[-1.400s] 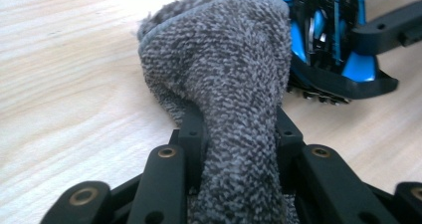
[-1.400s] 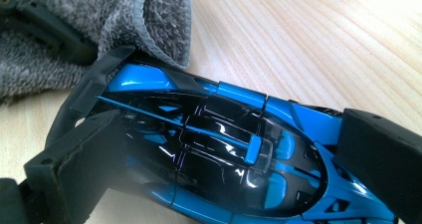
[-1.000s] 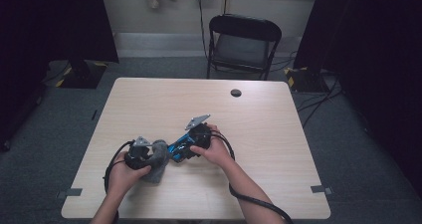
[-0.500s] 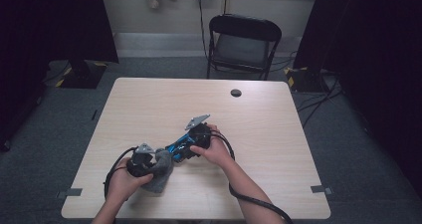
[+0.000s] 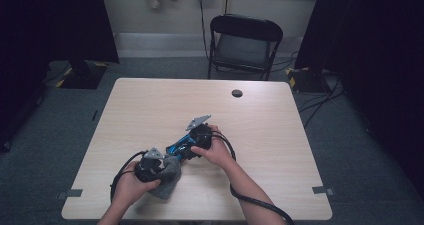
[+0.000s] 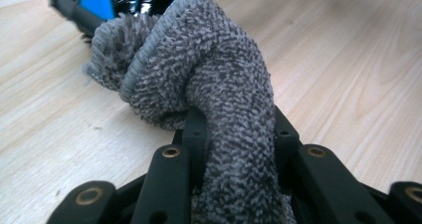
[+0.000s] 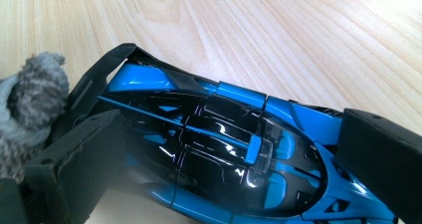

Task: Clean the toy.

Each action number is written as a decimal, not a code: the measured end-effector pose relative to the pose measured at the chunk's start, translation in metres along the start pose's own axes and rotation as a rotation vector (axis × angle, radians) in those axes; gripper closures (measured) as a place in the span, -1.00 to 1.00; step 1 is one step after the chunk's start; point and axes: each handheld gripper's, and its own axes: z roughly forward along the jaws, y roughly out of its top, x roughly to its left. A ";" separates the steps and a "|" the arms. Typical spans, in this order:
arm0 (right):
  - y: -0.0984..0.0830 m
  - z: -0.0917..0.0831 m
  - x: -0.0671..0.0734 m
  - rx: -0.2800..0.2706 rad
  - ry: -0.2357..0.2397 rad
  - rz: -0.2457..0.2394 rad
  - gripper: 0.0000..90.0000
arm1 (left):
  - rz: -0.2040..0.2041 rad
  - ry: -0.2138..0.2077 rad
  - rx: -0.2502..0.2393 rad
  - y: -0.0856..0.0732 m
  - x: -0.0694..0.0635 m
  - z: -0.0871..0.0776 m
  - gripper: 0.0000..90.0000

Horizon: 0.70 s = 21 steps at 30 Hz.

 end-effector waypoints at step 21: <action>-0.001 0.000 0.000 -0.006 -0.002 0.002 -1.00 | 0.022 -0.009 -0.083 0.014 0.003 -0.026 0.54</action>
